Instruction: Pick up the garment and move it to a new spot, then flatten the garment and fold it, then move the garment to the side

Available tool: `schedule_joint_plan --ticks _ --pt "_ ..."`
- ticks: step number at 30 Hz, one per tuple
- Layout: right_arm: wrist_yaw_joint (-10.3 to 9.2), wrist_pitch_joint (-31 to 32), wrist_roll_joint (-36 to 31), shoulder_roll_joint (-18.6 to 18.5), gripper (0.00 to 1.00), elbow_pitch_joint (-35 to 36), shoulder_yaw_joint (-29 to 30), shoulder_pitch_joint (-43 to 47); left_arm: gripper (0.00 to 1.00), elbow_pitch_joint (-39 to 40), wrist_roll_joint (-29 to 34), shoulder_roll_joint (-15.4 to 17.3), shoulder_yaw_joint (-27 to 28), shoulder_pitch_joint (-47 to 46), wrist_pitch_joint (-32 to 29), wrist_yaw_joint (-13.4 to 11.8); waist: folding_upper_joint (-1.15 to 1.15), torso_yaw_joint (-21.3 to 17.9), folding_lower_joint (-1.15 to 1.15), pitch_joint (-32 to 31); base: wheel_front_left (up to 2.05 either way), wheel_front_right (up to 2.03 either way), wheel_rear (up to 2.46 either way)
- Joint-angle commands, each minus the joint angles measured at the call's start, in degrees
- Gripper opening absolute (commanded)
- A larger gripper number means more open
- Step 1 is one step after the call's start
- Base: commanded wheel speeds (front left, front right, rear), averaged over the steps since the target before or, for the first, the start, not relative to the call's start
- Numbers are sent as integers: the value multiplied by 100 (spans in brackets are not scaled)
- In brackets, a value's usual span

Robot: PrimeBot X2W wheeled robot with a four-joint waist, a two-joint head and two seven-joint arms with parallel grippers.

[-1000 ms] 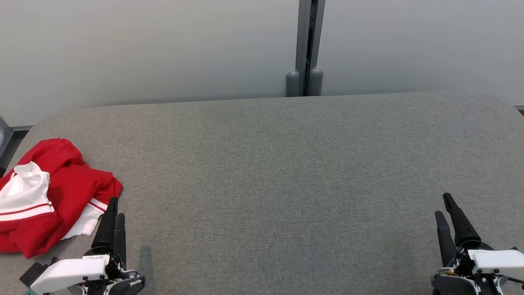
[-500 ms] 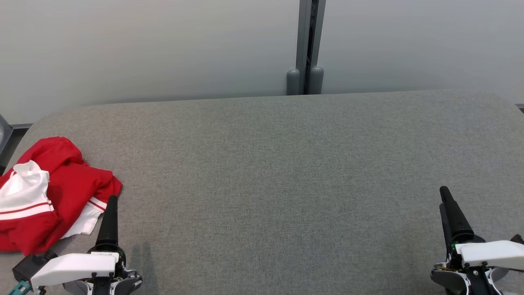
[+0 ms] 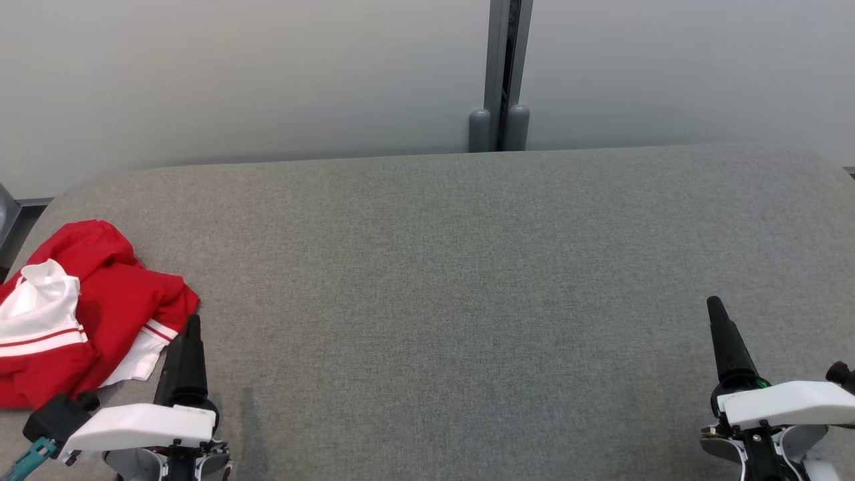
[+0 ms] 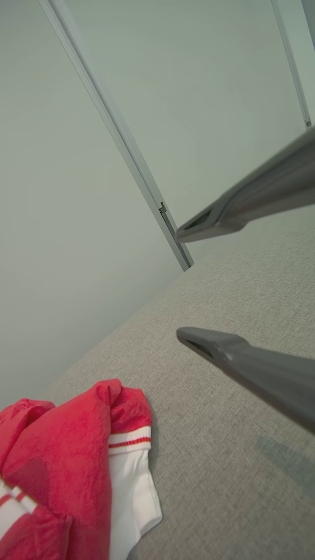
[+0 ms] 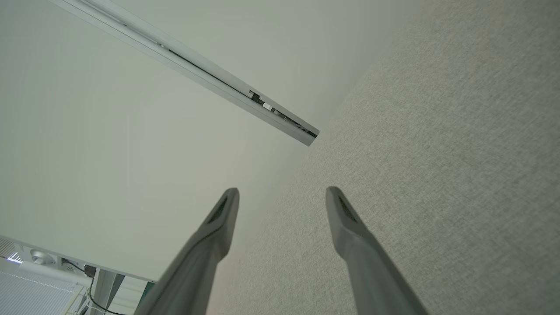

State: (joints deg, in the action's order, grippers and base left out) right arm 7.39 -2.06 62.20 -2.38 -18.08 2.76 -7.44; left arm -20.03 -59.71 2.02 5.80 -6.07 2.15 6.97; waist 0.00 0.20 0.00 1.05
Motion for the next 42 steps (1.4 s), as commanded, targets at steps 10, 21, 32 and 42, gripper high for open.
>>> schedule_joint_plan --ticks 10,21,32,42 --pt "7 -253 -1180 -34 100 -43 -48 -224 100 -94 1196 60 -135 -250 241 -151 0 -1 0 15 0 0 0" --pt "8 -435 -2143 -30 100 -162 -92 -247 100 -204 2095 67 -229 -274 421 -303 0 3 0 27 0 0 0" --pt "10 -613 -3065 -33 100 -237 -66 -282 100 -303 2962 83 -318 -277 602 -438 0 4 0 43 0 0 0" --pt "11 -777 -3827 -44 100 -315 -153 -305 100 -308 3720 137 -496 -241 767 -573 0 12 0 28 0 0 0"
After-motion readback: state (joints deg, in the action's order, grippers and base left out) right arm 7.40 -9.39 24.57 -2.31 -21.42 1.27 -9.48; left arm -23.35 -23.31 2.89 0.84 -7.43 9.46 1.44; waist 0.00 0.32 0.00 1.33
